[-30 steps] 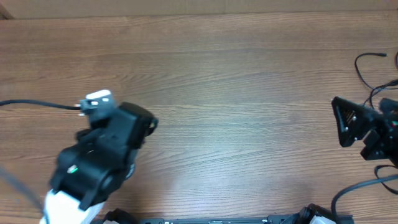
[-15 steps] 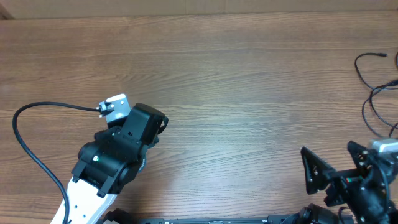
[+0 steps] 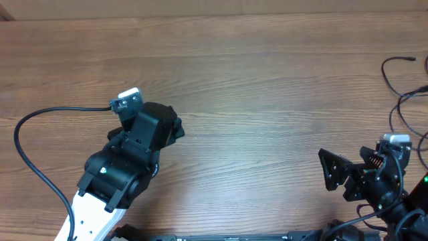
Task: Untangle cables
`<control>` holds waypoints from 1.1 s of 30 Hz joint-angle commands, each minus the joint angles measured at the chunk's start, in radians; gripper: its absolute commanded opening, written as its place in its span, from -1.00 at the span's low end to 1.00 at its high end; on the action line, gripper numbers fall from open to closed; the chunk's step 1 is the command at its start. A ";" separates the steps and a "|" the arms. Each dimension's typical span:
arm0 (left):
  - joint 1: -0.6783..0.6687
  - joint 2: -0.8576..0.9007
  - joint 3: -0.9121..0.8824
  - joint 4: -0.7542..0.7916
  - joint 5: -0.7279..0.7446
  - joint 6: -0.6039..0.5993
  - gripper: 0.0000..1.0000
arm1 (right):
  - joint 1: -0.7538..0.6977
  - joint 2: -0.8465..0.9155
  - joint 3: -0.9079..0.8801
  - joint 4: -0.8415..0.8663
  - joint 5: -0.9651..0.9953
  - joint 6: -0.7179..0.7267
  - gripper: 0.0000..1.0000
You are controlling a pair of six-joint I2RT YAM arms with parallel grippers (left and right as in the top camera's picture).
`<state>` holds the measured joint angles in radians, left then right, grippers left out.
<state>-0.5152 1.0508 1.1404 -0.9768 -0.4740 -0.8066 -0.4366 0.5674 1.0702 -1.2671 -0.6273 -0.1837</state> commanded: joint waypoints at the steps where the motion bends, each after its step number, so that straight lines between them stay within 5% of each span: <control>1: 0.004 -0.010 -0.002 0.024 0.004 -0.010 0.99 | 0.005 -0.005 -0.011 -0.001 -0.002 0.003 1.00; 10: 0.004 -0.010 -0.002 0.048 0.010 -0.010 0.99 | 0.005 -0.005 -0.011 -0.002 -0.002 0.003 1.00; 17: 0.005 -0.010 -0.002 0.033 0.323 0.032 0.99 | 0.005 -0.005 -0.011 -0.002 -0.002 0.003 1.00; 33: 0.013 -0.022 -0.026 0.174 -0.013 0.119 0.99 | 0.005 -0.005 -0.011 -0.002 -0.002 0.003 0.99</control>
<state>-0.5144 1.0500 1.1366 -0.8314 -0.3859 -0.7322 -0.4366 0.5674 1.0657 -1.2732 -0.6277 -0.1837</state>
